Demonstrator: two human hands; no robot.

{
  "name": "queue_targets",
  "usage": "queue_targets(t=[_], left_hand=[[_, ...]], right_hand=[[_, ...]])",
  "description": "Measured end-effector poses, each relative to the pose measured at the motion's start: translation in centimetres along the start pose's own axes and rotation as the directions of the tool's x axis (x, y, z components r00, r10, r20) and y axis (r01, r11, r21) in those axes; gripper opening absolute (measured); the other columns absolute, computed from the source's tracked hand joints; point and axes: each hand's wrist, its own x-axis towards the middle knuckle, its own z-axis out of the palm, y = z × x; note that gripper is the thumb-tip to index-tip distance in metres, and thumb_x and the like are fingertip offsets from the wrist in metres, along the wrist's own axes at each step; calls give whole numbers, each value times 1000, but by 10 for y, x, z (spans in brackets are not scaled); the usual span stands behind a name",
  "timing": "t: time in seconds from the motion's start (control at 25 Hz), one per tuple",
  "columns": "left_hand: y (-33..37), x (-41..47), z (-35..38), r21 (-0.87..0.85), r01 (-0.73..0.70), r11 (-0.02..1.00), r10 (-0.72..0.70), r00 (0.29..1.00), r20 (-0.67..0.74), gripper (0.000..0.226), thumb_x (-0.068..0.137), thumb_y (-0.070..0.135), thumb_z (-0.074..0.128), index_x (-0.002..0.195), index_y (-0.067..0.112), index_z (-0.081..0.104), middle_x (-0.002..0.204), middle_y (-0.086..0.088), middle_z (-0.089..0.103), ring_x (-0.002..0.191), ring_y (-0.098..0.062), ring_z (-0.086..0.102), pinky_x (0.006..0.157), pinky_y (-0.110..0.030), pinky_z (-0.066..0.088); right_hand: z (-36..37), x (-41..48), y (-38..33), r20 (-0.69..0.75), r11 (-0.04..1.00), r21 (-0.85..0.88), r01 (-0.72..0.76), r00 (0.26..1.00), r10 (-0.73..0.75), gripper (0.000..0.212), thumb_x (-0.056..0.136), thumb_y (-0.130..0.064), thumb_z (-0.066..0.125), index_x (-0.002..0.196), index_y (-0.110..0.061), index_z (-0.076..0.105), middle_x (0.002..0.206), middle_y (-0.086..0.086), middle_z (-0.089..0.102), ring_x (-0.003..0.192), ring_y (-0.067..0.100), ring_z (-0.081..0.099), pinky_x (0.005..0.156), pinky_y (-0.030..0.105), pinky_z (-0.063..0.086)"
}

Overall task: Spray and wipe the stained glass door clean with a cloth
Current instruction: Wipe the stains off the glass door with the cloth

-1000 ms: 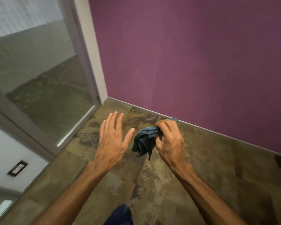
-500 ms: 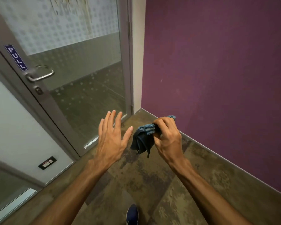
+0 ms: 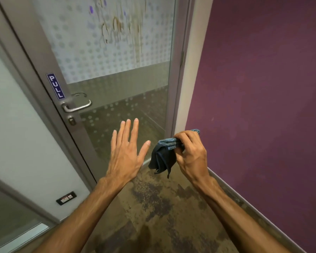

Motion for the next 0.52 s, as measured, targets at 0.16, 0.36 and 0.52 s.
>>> queue_targets(t=[0.16,0.36,0.52], left_hand=[[-10,41,8,66,41,997,-37,997,-67,74,100,58,27,159,27,-5,169,-4,-6,155,-16,-13,128,-48,1],[-8,99,26,100,126,987,-108,981,-163,74,102,57,31,159,27,-5,169,-4,-11,154,-15,-17,128,-48,1],[6,153,38,103,210,972,-180,953,-244,75,102,57,33,159,29,-7,168,-2,-16,153,-12,-21,128,-46,-2]], right_hand=[[29,51,22,-15,997,66,49,999,-48,27,77,6,72,100,-6,67,101,3,64,95,17,56,74,28,51],[58,115,58,-9,975,165,148,989,-149,30,73,9,72,99,-7,67,101,1,64,95,18,58,74,26,49],[80,177,95,-7,944,243,222,974,-227,32,73,7,77,101,-8,69,103,0,65,98,18,59,75,29,52]])
